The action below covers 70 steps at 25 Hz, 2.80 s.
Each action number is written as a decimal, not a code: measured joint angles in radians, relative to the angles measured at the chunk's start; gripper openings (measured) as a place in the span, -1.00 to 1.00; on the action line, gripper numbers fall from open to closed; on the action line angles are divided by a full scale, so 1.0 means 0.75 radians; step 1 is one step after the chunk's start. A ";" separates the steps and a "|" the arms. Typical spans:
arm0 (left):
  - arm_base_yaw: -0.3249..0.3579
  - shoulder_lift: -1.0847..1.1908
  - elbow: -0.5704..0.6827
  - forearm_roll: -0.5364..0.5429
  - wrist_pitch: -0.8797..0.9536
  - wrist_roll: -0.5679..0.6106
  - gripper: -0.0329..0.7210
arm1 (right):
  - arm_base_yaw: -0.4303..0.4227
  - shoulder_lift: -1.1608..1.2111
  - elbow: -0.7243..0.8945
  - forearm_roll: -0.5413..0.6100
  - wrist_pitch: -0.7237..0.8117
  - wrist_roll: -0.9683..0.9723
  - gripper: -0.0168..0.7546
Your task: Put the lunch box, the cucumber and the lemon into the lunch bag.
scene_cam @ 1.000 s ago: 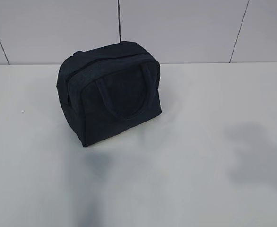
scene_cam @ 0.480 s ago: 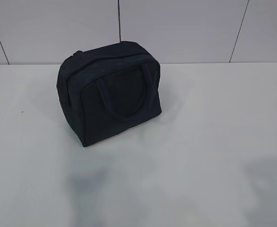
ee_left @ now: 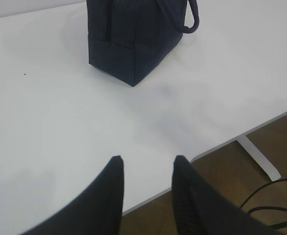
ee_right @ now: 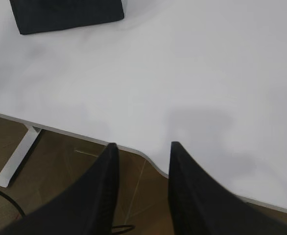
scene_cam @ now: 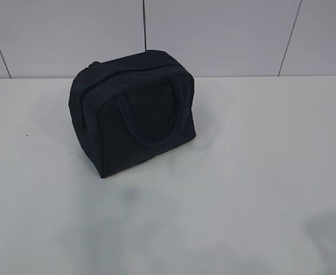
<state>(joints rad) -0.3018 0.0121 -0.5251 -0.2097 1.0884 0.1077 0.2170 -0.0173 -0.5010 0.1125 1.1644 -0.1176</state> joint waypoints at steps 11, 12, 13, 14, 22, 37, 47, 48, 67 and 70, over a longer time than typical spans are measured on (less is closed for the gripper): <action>0.000 0.000 0.000 0.126 0.010 0.000 -0.28 | 0.000 0.000 0.009 -0.011 -0.003 0.000 -0.28; 0.000 0.000 0.000 0.128 0.010 0.000 -0.28 | 0.000 0.000 0.009 -0.011 -0.003 0.000 -0.28; 0.000 0.000 0.000 0.128 0.010 0.000 -0.28 | 0.000 0.000 0.009 -0.011 -0.003 0.000 -0.28; 0.000 0.000 0.000 0.130 0.010 0.000 -0.28 | 0.000 0.000 0.009 -0.011 -0.003 0.000 -0.28; 0.000 0.000 0.000 0.135 0.012 -0.001 -0.29 | 0.000 0.000 0.009 -0.027 -0.003 0.004 -0.28; 0.000 0.000 0.000 0.136 0.012 -0.001 -0.29 | 0.000 0.000 0.009 -0.059 -0.006 0.034 -0.28; 0.000 0.000 0.000 0.136 0.012 -0.001 -0.29 | 0.000 0.000 0.009 -0.059 -0.009 0.037 -0.28; 0.000 0.000 0.000 0.136 0.012 -0.001 -0.29 | 0.000 0.000 0.009 -0.059 -0.009 0.037 -0.28; 0.316 0.000 0.000 0.136 0.012 -0.001 -0.29 | -0.174 0.000 0.014 -0.062 -0.009 0.039 -0.28; 0.321 0.000 0.000 0.136 0.012 -0.001 -0.29 | -0.274 0.000 0.014 -0.062 -0.009 0.039 -0.28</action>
<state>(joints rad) -0.0611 0.0121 -0.5251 -0.1078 1.0977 0.1070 0.0112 -0.0173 -0.4905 0.0663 1.1574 -0.0883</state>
